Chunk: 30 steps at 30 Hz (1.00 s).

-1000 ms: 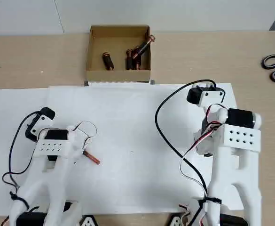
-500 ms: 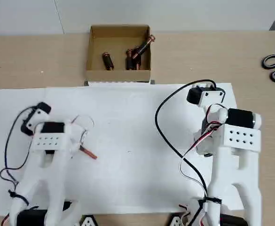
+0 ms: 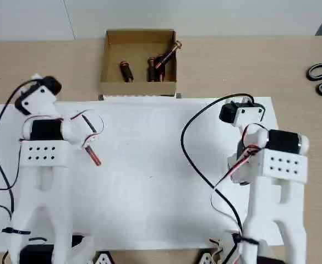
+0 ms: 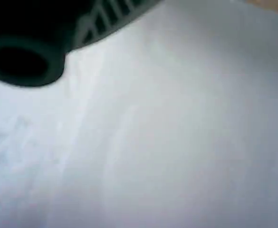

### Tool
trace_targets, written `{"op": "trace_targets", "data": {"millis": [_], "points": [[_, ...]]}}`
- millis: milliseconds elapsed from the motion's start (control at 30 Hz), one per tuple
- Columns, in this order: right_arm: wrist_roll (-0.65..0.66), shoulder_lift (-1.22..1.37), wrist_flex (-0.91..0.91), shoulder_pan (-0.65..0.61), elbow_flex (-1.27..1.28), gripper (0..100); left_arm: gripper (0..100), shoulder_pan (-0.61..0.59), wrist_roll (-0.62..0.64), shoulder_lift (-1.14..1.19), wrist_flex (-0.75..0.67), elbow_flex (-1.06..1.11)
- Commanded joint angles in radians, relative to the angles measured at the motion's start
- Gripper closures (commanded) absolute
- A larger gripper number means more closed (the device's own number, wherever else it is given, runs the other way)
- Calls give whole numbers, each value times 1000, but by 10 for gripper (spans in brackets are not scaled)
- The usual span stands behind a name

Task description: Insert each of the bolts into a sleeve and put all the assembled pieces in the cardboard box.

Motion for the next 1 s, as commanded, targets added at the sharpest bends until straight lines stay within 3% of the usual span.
{"op": "trace_targets", "data": {"millis": [0, 233, 400, 600, 967], "points": [[5, -102, 44, 4, -72, 994, 992, -3, -60, -14, 6, -133], [9, -229, 58, 4, -74, 995, 992, 5, -169, -14, 3, -289], [9, -280, 62, 4, -77, 995, 993, 3, -316, -20, 9, -348], [3, -325, 56, 5, -74, 995, 993, 35, -460, -198, -18, -374], [-75, -364, 33, 2, -80, 995, 993, 48, -535, -434, -63, -271]]}}
